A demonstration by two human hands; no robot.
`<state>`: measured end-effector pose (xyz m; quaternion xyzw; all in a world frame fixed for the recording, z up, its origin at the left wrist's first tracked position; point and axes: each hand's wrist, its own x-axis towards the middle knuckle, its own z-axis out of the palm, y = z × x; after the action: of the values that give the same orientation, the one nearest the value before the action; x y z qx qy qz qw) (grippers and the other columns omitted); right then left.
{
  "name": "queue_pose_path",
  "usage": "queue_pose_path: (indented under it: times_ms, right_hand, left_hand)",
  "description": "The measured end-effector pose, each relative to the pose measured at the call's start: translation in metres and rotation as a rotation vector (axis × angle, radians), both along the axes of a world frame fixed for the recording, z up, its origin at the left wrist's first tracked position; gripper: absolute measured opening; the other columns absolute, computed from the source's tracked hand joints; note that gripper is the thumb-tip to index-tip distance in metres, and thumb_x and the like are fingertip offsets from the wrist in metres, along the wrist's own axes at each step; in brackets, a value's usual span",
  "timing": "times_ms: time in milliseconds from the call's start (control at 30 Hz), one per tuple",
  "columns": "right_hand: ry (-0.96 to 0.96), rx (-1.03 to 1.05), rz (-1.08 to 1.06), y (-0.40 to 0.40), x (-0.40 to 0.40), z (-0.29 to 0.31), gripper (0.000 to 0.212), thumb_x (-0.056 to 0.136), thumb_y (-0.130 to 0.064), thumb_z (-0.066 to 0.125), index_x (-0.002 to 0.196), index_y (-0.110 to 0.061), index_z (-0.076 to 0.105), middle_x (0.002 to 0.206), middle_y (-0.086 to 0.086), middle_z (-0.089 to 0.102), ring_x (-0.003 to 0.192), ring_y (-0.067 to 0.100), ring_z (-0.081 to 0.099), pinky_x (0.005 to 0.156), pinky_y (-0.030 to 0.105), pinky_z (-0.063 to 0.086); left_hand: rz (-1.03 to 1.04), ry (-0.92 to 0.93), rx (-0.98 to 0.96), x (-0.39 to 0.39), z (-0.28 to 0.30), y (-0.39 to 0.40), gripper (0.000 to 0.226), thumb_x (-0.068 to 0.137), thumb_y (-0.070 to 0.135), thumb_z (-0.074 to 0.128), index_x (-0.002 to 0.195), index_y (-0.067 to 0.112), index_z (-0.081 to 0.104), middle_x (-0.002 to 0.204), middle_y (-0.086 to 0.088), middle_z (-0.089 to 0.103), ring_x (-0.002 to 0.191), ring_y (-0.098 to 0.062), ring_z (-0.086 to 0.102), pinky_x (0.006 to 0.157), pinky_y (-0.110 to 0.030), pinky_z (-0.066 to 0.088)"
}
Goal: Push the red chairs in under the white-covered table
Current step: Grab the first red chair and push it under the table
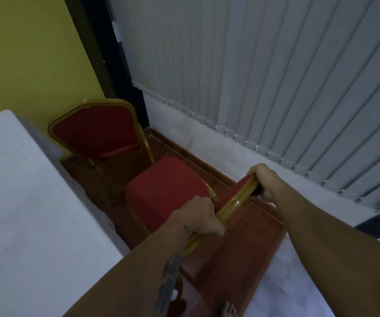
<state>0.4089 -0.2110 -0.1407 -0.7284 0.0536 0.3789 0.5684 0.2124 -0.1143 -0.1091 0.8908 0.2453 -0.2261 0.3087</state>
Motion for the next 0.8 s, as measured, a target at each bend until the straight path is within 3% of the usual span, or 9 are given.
queue_pose_path:
  times_ms: [133, 233, 367, 400, 533, 633, 800]
  right_hand:
    - [-0.124, 0.022, -0.028, 0.015, -0.013, 0.002, 0.05, 0.061, -0.019, 0.075, 0.107, -0.005, 0.059, 0.094, 0.018, 0.067, 0.09, 0.04, 0.072, 0.085, 0.058, 0.06]
    - [-0.159, 0.058, -0.025, 0.016, -0.033, -0.002, 0.053, 0.063, -0.014, 0.072, 0.112, -0.012, 0.05, 0.091, 0.016, 0.065, 0.081, 0.034, 0.07, 0.079, 0.06, 0.061]
    - [-0.16, 0.12, -0.004, 0.02, -0.02, 0.003, 0.038, 0.065, 0.0, 0.061, 0.098, -0.011, 0.048, 0.083, 0.016, 0.056, 0.069, 0.03, 0.061, 0.066, 0.05, 0.061]
    - [-0.147, 0.143, 0.012, 0.023, -0.01, 0.005, 0.036, 0.064, 0.003, 0.06, 0.095, -0.01, 0.047, 0.082, 0.015, 0.054, 0.068, 0.03, 0.06, 0.064, 0.049, 0.06]
    - [-0.113, 0.143, 0.143, 0.042, 0.03, 0.011, 0.043, 0.056, -0.001, 0.059, 0.096, -0.01, 0.047, 0.078, 0.015, 0.053, 0.073, 0.032, 0.06, 0.073, 0.063, 0.06]
    - [-0.097, 0.116, 0.25, 0.058, 0.067, 0.012, 0.047, 0.055, -0.004, 0.061, 0.1, -0.009, 0.049, 0.075, 0.016, 0.054, 0.07, 0.032, 0.061, 0.078, 0.067, 0.058]
    - [-0.087, 0.087, 0.369, 0.076, 0.131, 0.015, 0.041, 0.066, -0.001, 0.06, 0.105, -0.008, 0.05, 0.066, 0.013, 0.055, 0.053, 0.027, 0.062, 0.064, 0.054, 0.062]
  left_hand:
    - [0.09, -0.032, 0.013, 0.02, -0.001, 0.002, 0.022, 0.068, 0.034, 0.076, 0.068, 0.018, 0.061, 0.076, -0.001, 0.062, 0.069, -0.022, 0.064, 0.052, -0.025, 0.047]
    - [0.13, -0.054, 0.024, 0.028, 0.003, 0.003, 0.026, 0.069, 0.038, 0.077, 0.074, 0.018, 0.061, 0.084, -0.001, 0.061, 0.076, -0.021, 0.061, 0.056, -0.027, 0.047]
    - [0.102, 0.035, -0.156, 0.017, -0.008, 0.009, 0.06, 0.073, 0.04, 0.072, 0.13, 0.029, 0.057, 0.118, -0.004, 0.064, 0.104, -0.024, 0.063, 0.085, -0.035, 0.056]
    - [0.092, 0.058, -0.173, 0.016, -0.012, 0.008, 0.064, 0.071, 0.039, 0.069, 0.133, 0.031, 0.054, 0.121, -0.005, 0.064, 0.106, -0.025, 0.064, 0.087, -0.035, 0.057]
    - [0.063, 0.141, -0.057, 0.046, -0.006, 0.01, 0.053, 0.077, 0.039, 0.063, 0.123, 0.013, 0.062, 0.108, -0.009, 0.067, 0.095, -0.028, 0.068, 0.085, -0.042, 0.061]
    - [0.099, 0.224, -0.092, 0.085, -0.001, 0.015, 0.047, 0.082, 0.031, 0.064, 0.122, 0.005, 0.065, 0.098, -0.01, 0.07, 0.084, -0.03, 0.074, 0.076, -0.045, 0.064]
    - [0.12, 0.278, -0.097, 0.146, 0.0, 0.019, 0.044, 0.084, 0.033, 0.063, 0.113, 0.001, 0.07, 0.099, -0.015, 0.076, 0.078, -0.029, 0.077, 0.074, -0.044, 0.065]
